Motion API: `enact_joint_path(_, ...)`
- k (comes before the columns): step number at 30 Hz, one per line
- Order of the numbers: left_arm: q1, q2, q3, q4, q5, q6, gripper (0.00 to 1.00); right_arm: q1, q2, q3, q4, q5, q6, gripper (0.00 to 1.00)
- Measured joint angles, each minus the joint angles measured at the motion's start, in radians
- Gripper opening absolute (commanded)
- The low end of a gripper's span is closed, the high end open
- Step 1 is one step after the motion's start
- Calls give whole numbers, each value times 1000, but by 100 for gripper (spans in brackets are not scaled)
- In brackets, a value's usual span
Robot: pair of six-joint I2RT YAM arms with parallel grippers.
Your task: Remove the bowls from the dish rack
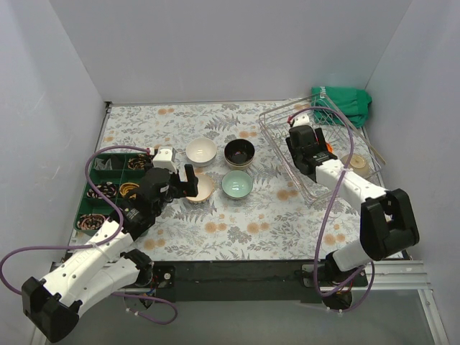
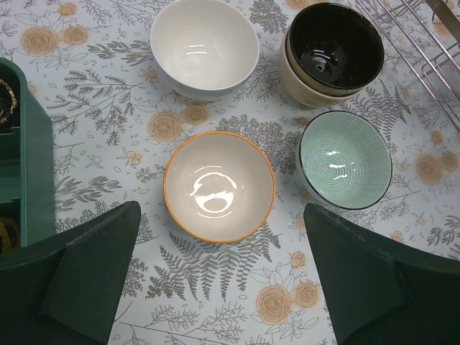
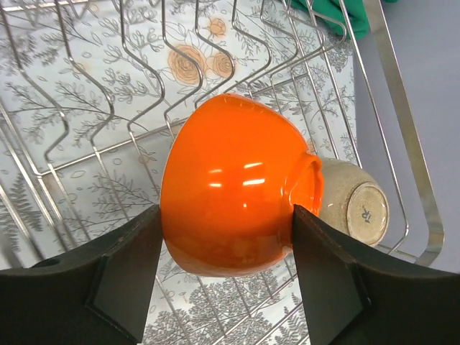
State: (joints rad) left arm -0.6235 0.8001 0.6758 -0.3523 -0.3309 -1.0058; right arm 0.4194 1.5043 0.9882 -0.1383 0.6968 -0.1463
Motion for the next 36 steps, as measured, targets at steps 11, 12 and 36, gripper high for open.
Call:
enact_joint_path(11,4,4,0,0,19,0,98,0,-255,-35,-41,-235,172,28)
enact_joint_path(12,6,3,0,0,21,0,98,0,-279,-39,-40,-268,187,28)
enact_joint_path(36,11,76,-108,339,322,-262,98,65,-494,-478,625,-1101,769,28)
